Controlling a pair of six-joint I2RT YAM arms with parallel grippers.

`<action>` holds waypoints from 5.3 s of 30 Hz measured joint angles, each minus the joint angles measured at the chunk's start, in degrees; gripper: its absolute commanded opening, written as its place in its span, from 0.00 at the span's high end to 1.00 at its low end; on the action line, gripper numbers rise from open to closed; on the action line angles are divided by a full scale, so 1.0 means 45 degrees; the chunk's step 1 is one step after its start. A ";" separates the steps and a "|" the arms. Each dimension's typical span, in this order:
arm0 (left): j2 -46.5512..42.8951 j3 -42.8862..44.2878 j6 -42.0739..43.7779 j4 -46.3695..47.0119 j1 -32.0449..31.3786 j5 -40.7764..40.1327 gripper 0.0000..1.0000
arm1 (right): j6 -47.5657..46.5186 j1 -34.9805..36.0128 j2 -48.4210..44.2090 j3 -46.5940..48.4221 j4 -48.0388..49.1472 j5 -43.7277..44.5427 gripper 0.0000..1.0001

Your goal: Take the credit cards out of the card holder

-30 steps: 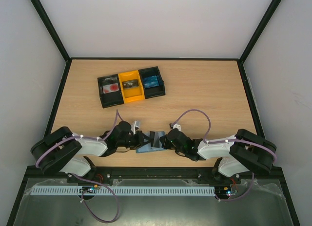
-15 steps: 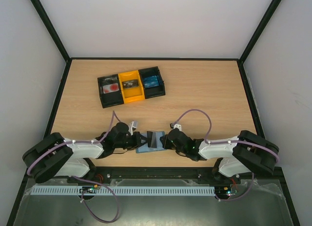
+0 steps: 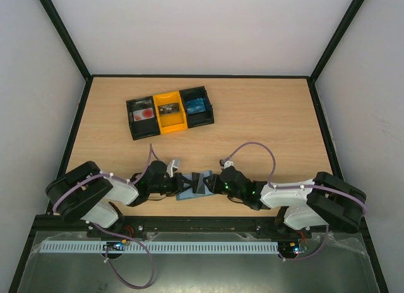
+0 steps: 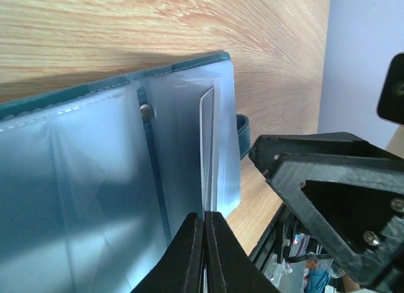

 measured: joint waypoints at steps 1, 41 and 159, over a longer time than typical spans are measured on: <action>0.0330 0.0029 -0.0019 0.0282 0.0000 0.0083 0.97 | 0.0034 0.0000 0.0000 0.0000 0.0107 -0.0063 0.76; -0.1326 0.0301 0.0937 -0.2341 0.0704 -0.0437 0.97 | 0.0253 0.0073 0.1778 0.0549 0.0369 0.1248 0.85; -0.9748 0.4099 0.2997 -1.0010 0.3789 0.1889 0.24 | -0.8204 0.1617 -0.3900 0.2171 0.0588 0.2982 0.98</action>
